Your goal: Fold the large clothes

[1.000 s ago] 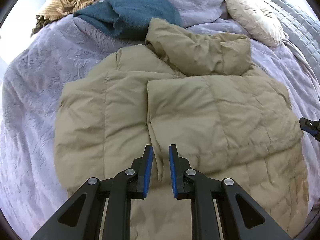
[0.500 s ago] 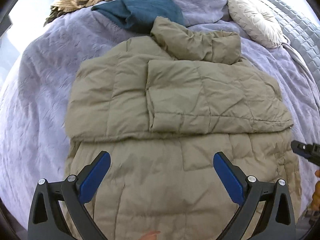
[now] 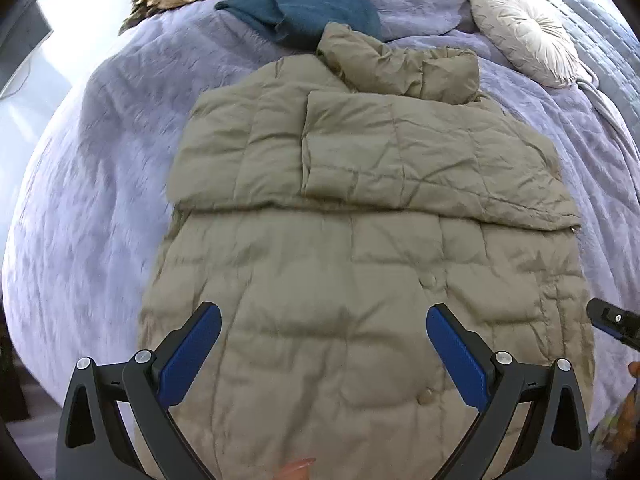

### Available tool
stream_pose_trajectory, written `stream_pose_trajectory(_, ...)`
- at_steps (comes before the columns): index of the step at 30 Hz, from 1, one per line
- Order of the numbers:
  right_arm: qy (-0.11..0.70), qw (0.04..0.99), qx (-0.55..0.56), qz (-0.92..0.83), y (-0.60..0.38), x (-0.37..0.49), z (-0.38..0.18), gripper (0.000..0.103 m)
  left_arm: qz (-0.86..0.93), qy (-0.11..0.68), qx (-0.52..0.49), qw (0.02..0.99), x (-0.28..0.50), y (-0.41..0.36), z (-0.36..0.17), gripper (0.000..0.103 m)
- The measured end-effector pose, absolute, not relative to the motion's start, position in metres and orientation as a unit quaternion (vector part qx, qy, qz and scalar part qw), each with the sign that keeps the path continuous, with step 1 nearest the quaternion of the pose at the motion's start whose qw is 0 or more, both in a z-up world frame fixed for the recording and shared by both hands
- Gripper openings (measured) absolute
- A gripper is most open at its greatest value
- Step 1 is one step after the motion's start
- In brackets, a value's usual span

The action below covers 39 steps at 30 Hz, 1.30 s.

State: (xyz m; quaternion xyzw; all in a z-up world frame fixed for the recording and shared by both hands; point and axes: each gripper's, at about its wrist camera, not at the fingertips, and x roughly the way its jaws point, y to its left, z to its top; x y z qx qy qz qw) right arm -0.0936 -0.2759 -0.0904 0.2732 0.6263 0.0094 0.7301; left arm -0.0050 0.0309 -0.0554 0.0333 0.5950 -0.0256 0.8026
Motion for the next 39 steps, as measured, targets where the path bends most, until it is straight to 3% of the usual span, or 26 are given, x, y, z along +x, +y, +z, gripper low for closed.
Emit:
stream_pose_trajectory(5,0.632,0.727,0.268,0.022,-0.279,-0.105,-0.086,0.088,-0.010,0.604,0.028,0.796,-0.028,0.030,-0.048,0.103)
stream_pose_trajectory(6,0.633,0.725,0.269,0.025,-0.279,-0.107,-0.086,0.100,-0.007,0.606,0.032,0.795,-0.033,0.031,-0.046,0.103)
stream_pose_trajectory(7,0.631,0.725,0.274,0.031,-0.279,-0.110,-0.084,0.103,-0.005,0.607,0.035,0.794,-0.037,0.032,-0.045,0.103)
stream_pose_trajectory(25,0.603,0.716,0.352,-0.006,-0.217,-0.190,-0.076,0.103,-0.037,0.623,0.036,0.781,-0.100,0.105,-0.055,0.103)
stream_pose_trajectory(39,0.599,0.644,0.470,-0.081,-0.229,-0.269,-0.097,0.103,-0.061,0.676,-0.091,0.729,-0.167,0.222,-0.091,0.103)
